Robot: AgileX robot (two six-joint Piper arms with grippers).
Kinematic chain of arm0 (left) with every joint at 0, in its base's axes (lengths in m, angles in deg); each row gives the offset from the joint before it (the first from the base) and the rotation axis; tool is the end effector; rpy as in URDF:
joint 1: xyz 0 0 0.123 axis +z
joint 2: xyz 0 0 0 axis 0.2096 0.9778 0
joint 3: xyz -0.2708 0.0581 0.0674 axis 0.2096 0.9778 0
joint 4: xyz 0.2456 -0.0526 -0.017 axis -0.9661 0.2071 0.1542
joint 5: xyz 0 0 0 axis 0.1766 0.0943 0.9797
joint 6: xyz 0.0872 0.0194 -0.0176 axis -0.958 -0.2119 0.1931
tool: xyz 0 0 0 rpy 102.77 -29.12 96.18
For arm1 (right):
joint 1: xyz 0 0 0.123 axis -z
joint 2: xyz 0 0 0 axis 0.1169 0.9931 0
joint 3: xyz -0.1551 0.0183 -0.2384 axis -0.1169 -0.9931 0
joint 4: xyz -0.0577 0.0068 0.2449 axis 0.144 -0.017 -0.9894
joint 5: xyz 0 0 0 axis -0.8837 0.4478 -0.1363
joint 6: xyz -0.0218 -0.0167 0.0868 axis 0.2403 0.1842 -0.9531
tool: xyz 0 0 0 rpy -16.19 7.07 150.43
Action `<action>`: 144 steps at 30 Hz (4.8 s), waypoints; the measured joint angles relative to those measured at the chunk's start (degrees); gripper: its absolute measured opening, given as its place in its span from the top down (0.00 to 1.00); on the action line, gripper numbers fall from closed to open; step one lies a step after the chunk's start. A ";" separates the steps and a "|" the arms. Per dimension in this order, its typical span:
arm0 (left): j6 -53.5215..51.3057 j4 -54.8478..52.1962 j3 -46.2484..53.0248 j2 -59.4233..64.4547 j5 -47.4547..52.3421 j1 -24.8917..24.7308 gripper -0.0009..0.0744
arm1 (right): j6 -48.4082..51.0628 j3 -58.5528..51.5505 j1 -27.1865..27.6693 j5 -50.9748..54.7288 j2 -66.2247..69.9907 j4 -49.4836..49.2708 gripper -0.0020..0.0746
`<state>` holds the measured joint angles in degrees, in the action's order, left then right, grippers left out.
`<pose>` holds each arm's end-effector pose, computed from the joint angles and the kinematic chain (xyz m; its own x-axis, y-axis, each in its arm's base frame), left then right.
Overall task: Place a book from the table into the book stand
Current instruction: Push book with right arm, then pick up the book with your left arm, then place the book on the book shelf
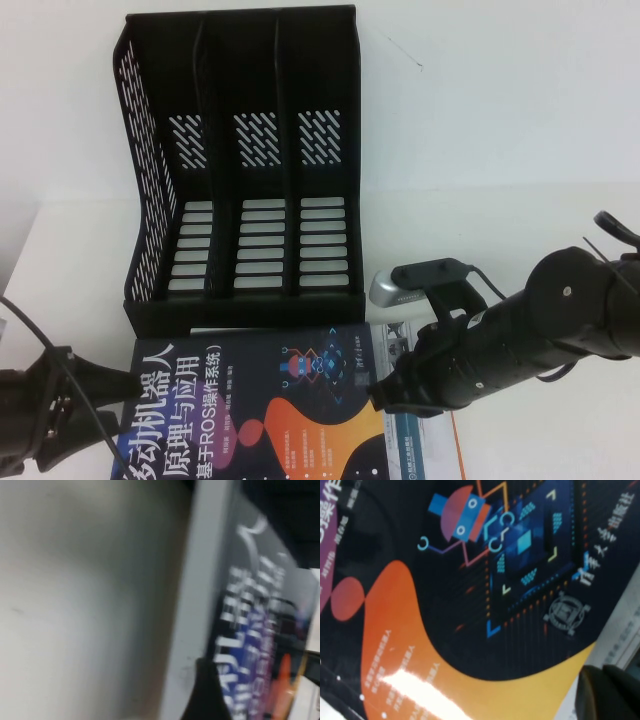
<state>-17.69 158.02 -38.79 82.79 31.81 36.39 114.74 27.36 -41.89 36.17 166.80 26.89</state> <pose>0.2273 0.0224 0.1677 -0.8366 -0.5413 -0.0839 -0.2533 0.5180 -0.8170 0.2693 0.2199 0.1677 -0.8315 -0.3165 -0.4565 -0.4928 0.7996 0.3432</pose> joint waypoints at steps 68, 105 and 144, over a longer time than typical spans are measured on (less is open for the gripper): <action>23.14 -11.59 -24.59 -32.50 13.89 0.34 0.84 | -17.27 0.43 0.00 9.04 -25.13 19.93 0.97; 43.50 -39.77 -69.86 -2.58 8.83 -21.95 0.84 | -27.52 -0.22 0.00 29.15 -49.19 27.82 0.97; 47.63 -49.71 -70.35 12.17 -9.36 -33.07 0.47 | -31.23 -3.00 0.00 31.64 -50.81 40.34 0.97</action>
<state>29.95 108.32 -109.15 94.96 22.45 3.32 83.51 24.36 -41.89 67.82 115.99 67.23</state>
